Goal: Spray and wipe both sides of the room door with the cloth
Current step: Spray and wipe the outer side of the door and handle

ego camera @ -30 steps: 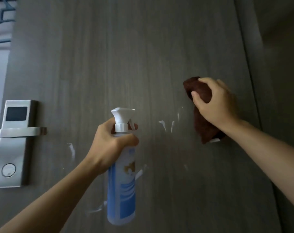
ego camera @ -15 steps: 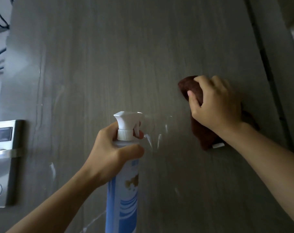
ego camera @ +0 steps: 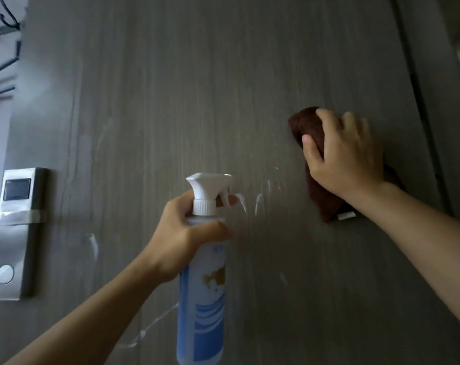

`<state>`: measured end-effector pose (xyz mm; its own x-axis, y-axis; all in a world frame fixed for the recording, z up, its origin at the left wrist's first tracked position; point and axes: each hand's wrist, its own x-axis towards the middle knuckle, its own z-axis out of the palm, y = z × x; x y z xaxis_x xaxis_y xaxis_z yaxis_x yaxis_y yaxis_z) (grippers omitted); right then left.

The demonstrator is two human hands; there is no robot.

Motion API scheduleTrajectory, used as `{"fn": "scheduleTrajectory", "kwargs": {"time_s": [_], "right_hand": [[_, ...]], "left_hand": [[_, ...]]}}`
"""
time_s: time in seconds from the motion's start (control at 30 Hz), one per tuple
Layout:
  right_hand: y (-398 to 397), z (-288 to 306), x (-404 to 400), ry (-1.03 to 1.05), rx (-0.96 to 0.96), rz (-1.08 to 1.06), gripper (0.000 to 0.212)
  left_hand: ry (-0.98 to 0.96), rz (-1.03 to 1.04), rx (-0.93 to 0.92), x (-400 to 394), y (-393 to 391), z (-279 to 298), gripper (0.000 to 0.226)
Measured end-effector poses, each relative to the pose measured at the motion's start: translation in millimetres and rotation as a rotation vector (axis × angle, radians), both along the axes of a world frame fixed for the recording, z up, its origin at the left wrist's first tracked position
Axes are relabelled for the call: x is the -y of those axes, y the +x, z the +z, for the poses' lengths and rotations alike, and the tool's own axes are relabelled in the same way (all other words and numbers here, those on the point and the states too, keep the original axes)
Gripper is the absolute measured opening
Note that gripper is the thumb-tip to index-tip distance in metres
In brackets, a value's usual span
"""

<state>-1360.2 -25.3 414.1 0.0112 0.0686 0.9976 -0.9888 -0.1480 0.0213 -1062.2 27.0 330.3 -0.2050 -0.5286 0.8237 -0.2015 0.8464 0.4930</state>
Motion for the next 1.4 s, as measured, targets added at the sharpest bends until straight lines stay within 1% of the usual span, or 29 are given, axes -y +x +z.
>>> {"fn": "scheduleTrajectory", "kwargs": {"time_s": [0.1, 0.23, 0.33, 0.4, 0.43, 0.5, 0.6, 0.67, 0.7, 0.73, 0.77, 0.87, 0.9, 0.93, 0.97, 1.0, 1.1, 1.13, 1.17, 1.2, 1.23, 1.3, 1.33, 1.37, 1.4], "right_hand": [[2, -9, -4, 0.023, -0.038, 0.062, 0.060], [10, -17, -6, 0.024, -0.069, 0.149, 0.055], [15, -13, -6, 0.012, -0.034, 0.179, 0.055], [20, -16, -6, 0.016, -0.048, 0.169, 0.053], [24, -23, -7, 0.007, -0.087, 0.161, 0.051], [36, -47, -8, -0.022, -0.221, 0.153, 0.047], [48, -87, -6, -0.034, -0.506, 0.125, 0.043], [48, -94, -7, -0.037, -0.639, 0.076, 0.043], [45, -90, -7, -0.034, -0.656, 0.055, 0.043], [44, -81, -7, -0.037, -0.630, 0.042, 0.044], [44, -69, -6, -0.045, -0.555, 0.044, 0.044], [44, -22, -4, -0.081, -0.225, 0.055, 0.044], [48, -15, -3, -0.088, -0.134, 0.039, 0.044], [54, -14, -2, -0.099, -0.083, 0.035, 0.044], [62, -21, -1, -0.106, -0.091, 0.047, 0.044], [69, -35, 0, -0.102, -0.166, 0.072, 0.044], [78, -83, -1, -0.046, -0.561, 0.106, 0.044], [74, -85, -3, -0.027, -0.629, 0.097, 0.044], [70, -79, -3, -0.023, -0.636, 0.088, 0.044], [68, -68, -2, -0.030, -0.584, 0.083, 0.044], [66, -55, -1, -0.042, -0.484, 0.090, 0.043], [62, -28, -1, -0.070, -0.222, 0.110, 0.043], [64, -21, -1, -0.074, -0.124, 0.111, 0.043], [68, -20, -1, -0.072, -0.087, 0.109, 0.043], [73, -26, -2, -0.066, -0.131, 0.111, 0.043]], "left_hand": [[0.039, -0.067, -0.060, 0, 17, 2, 0.050], [0.059, -0.067, -0.179, 7, 38, 18, 0.047], [0.067, -0.065, -0.141, 17, 47, 28, 0.048], [0.082, -0.095, -0.120, 24, 49, 29, 0.055], [0.088, -0.105, -0.114, 27, 49, 29, 0.058], [0.076, -0.123, -0.123, 32, 48, 30, 0.055], [0.062, -0.137, -0.153, 36, 46, 31, 0.050], [0.073, -0.138, -0.159, 38, 46, 30, 0.058], [0.076, -0.134, -0.160, 38, 46, 30, 0.064], [0.073, -0.126, -0.157, 39, 46, 29, 0.067], [0.064, -0.115, -0.148, 39, 46, 29, 0.068], [0.037, -0.100, -0.124, 41, 46, 28, 0.066], [0.038, -0.107, -0.129, 41, 46, 28, 0.066], [0.039, -0.114, -0.134, 42, 46, 28, 0.065], [0.039, -0.119, -0.135, 41, 45, 28, 0.064], [0.036, -0.118, -0.136, 41, 45, 27, 0.061], [0.031, -0.110, -0.134, 39, 44, 27, 0.058], [0.035, -0.110, -0.133, 39, 44, 27, 0.060], [0.041, -0.111, -0.134, 39, 44, 27, 0.062], [0.046, -0.113, -0.136, 39, 45, 27, 0.063], [0.049, -0.116, -0.135, 38, 45, 27, 0.063], [0.047, -0.118, -0.132, 37, 45, 26, 0.061], [0.043, -0.117, -0.135, 37, 45, 25, 0.061], [0.041, -0.117, -0.138, 37, 45, 25, 0.061], [0.040, -0.117, -0.139, 38, 45, 25, 0.061]]}}
